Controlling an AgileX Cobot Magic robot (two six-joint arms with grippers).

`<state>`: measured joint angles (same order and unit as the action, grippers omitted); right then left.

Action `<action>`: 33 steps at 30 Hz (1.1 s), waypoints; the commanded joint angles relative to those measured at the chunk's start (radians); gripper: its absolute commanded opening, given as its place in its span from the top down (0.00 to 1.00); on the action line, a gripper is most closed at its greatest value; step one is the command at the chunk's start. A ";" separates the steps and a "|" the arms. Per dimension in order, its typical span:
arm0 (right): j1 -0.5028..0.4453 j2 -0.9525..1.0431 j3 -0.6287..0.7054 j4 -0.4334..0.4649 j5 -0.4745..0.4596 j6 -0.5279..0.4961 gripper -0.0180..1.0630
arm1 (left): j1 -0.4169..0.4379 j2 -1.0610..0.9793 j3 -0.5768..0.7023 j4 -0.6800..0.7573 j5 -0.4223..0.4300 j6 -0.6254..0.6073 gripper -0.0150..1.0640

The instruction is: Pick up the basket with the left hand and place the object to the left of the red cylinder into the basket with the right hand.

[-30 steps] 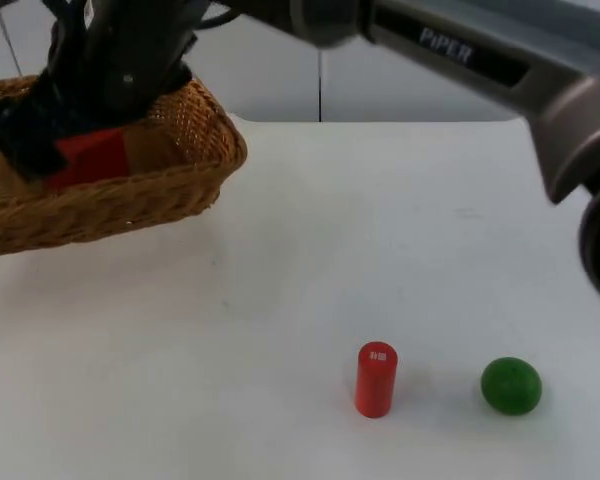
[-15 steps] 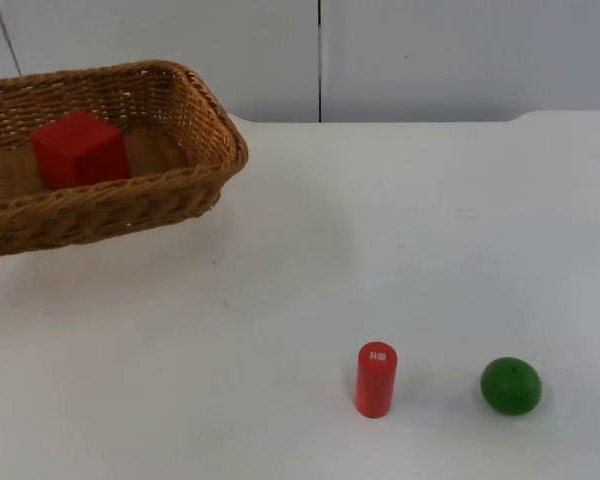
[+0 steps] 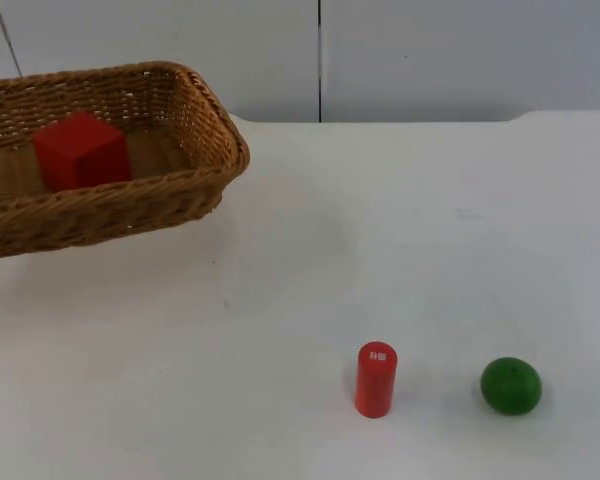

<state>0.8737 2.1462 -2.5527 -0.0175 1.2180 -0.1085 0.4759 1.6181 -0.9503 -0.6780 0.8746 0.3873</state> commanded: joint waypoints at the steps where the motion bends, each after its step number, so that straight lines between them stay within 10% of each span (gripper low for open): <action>1: -0.003 -0.011 0.030 -0.003 0.003 0.000 0.01 | 0.003 -0.010 -0.002 -0.036 0.011 0.010 0.99; 9: -0.003 -0.101 0.290 -0.005 -0.193 0.007 0.01 | 0.003 -0.010 -0.002 -0.036 0.010 0.020 0.99; 13: -0.003 -0.255 0.633 0.001 -0.346 0.007 0.01 | 0.003 -0.010 -0.002 -0.036 0.010 0.020 0.99; 25: -0.003 -0.686 1.239 0.001 -0.446 0.074 0.01 | 0.001 0.044 -0.002 -0.051 0.005 0.020 0.99; 33: -0.003 -0.779 1.334 -0.003 -0.474 0.074 0.01 | -0.077 0.120 -0.002 -0.056 -0.060 0.030 0.99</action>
<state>0.8737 1.3773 -1.2274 -0.0175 0.7655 -0.0377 0.4096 1.7417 -0.9503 -0.6816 0.8062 0.4118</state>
